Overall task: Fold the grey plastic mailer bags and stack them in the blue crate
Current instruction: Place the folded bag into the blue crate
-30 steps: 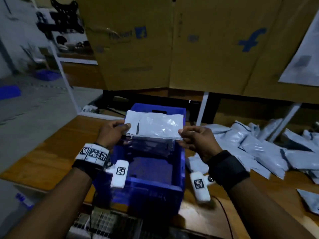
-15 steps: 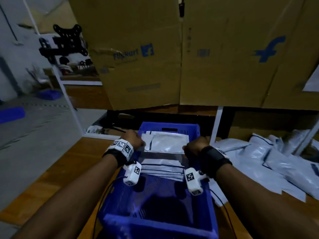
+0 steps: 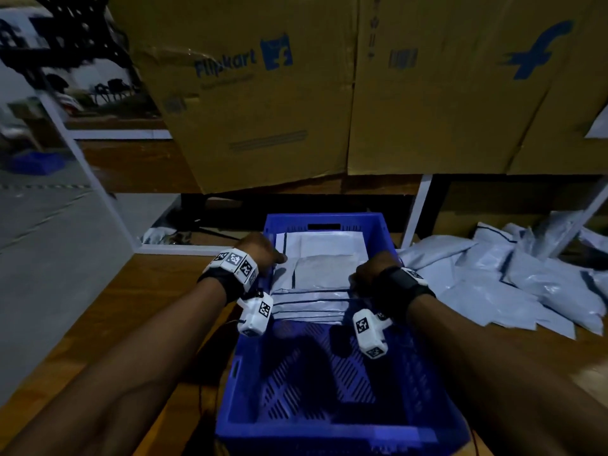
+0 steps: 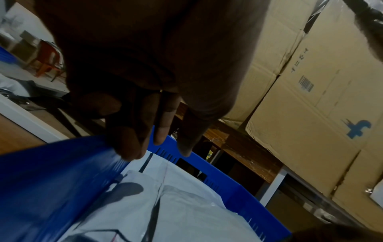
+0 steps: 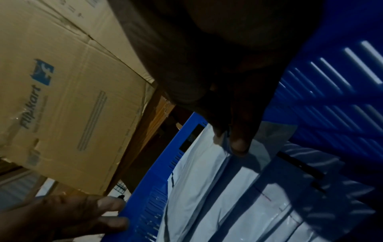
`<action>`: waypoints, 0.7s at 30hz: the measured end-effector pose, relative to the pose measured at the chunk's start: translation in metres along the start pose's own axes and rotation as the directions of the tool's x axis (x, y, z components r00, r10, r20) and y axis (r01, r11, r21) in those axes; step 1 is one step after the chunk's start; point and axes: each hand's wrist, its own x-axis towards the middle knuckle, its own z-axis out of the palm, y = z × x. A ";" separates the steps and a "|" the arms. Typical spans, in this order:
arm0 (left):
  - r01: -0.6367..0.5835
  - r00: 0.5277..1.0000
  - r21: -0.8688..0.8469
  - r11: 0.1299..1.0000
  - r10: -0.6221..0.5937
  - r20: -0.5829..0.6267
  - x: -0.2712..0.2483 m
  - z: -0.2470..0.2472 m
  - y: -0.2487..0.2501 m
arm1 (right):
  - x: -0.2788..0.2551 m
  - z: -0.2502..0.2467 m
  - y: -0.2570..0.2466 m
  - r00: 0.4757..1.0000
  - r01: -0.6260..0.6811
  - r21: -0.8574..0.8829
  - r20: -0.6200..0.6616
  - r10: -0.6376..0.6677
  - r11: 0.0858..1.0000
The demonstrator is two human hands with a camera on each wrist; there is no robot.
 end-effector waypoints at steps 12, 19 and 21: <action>-0.040 0.998 -0.075 0.996 0.043 0.039 0.010 -0.001 -0.005 | -0.003 0.011 -0.016 0.998 -0.017 -0.182 -0.067 0.005 0.983; -0.045 0.998 -0.098 0.994 0.048 0.031 0.013 0.001 -0.005 | -0.005 0.000 -0.007 0.997 -0.004 -0.082 -0.082 -0.002 0.997; -0.042 0.998 -0.095 0.995 0.045 0.031 0.013 0.001 -0.005 | -0.007 0.001 -0.006 0.997 0.009 -0.095 -0.078 -0.016 0.995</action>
